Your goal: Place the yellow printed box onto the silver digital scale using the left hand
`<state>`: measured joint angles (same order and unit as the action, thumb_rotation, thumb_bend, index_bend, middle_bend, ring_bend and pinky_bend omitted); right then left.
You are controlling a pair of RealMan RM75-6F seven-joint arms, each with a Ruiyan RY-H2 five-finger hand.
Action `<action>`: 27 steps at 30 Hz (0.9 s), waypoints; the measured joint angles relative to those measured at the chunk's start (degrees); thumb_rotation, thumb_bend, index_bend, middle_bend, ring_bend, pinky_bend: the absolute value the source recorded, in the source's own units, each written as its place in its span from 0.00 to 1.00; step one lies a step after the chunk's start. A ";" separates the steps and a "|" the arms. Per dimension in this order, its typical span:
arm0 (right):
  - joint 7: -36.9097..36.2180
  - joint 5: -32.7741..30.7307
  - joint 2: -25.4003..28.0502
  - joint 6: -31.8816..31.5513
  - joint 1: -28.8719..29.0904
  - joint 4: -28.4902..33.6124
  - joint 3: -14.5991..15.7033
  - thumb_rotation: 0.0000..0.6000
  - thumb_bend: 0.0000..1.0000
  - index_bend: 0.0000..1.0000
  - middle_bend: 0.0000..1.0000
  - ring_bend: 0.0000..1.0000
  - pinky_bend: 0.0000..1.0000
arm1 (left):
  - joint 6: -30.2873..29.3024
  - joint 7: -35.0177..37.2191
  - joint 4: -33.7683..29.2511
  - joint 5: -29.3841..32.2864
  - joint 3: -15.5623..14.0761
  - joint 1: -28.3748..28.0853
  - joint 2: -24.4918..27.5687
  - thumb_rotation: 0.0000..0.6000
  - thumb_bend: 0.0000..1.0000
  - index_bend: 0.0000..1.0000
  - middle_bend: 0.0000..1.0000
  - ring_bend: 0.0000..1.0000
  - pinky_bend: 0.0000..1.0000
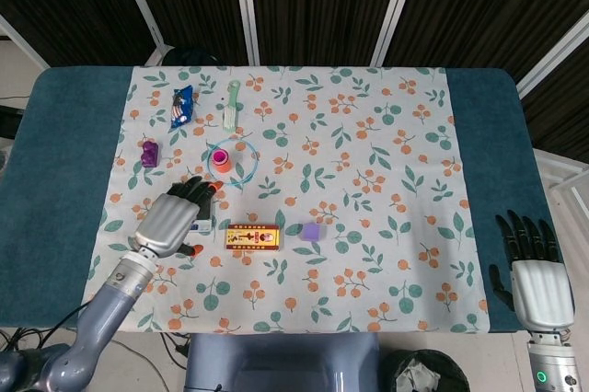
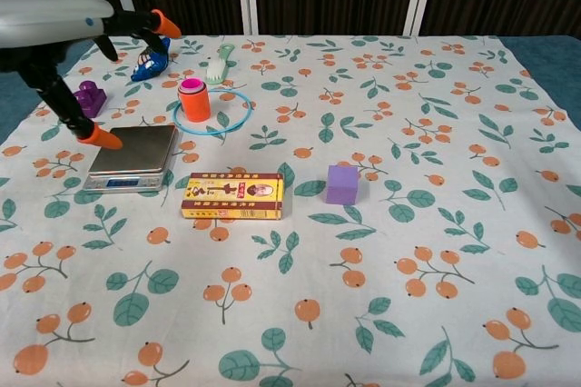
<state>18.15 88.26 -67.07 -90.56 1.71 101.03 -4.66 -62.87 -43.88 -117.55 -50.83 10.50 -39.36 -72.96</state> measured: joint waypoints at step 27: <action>0.12 -0.22 -0.19 0.54 0.23 -0.35 0.09 1.00 0.51 0.03 0.07 0.06 0.01 | -8.00 -16.69 15.05 23.49 -0.04 -15.75 -24.66 1.00 0.06 0.12 0.26 0.13 0.22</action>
<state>18.27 88.05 -67.25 -90.02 1.94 100.68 -4.57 -70.87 -60.57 -102.50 -27.34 10.46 -55.12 -97.62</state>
